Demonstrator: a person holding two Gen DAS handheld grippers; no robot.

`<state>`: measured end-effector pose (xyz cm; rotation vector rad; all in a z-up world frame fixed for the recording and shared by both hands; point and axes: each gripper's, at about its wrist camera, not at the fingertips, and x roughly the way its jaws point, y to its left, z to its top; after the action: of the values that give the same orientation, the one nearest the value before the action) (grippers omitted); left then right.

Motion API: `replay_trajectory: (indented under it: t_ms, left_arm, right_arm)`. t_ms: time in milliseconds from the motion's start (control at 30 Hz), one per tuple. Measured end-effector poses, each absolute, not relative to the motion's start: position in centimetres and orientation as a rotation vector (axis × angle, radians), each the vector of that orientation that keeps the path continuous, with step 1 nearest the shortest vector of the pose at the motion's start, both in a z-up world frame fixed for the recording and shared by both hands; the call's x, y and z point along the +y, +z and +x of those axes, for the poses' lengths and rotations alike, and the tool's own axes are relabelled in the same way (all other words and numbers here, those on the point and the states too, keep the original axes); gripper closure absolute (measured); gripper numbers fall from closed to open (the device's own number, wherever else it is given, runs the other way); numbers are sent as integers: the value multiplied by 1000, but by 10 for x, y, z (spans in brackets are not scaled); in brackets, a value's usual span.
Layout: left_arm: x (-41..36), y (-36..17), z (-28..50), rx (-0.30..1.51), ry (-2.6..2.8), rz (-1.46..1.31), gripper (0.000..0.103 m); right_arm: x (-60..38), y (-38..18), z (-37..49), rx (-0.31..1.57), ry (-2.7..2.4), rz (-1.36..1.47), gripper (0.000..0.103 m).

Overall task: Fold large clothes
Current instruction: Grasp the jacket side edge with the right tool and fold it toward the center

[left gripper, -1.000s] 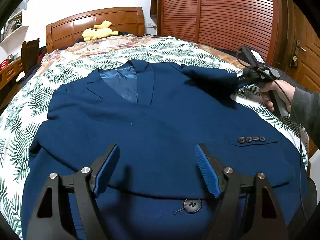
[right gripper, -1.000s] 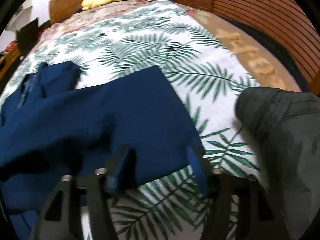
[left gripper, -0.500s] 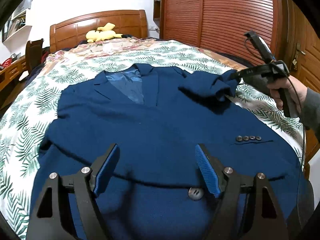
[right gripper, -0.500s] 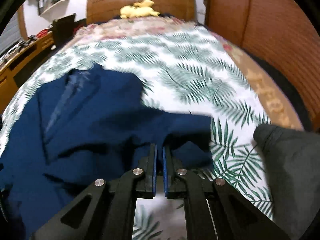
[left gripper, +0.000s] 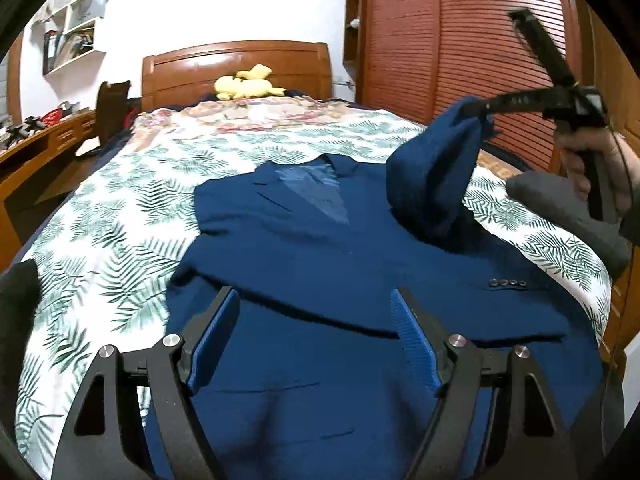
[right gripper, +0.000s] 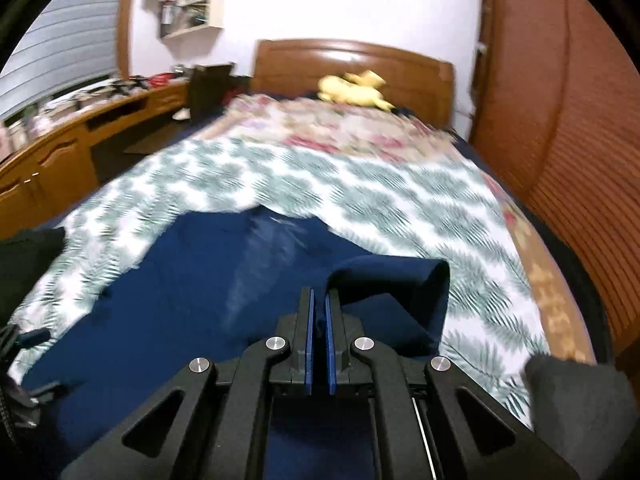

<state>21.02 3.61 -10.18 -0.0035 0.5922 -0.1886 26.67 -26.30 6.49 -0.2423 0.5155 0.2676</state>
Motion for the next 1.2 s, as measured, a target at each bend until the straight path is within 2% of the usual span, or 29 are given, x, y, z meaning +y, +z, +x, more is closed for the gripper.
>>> replay_trajectory:
  t_ms: [233,467,967,1100,1200]
  left_arm:
    - [59,-98,198,583,-140,-10,25]
    - [77,-95,190,571,-107,-8,25]
    - [97,-97,187,570,-77,-15,25]
    - [94,-98,188,575,-81,-6,25]
    - [92,-99,190,580,-85,1,25]
  right_arm:
    - [-207,79,215,437,426,-305,98]
    - [-192,79,174,406,522,-323,98]
    - [-207,-12,168,623,527,-328,98]
    - [-203,-21,170,640,529,-307,98]
    - [-203,-22,168,645,531,-304,94]
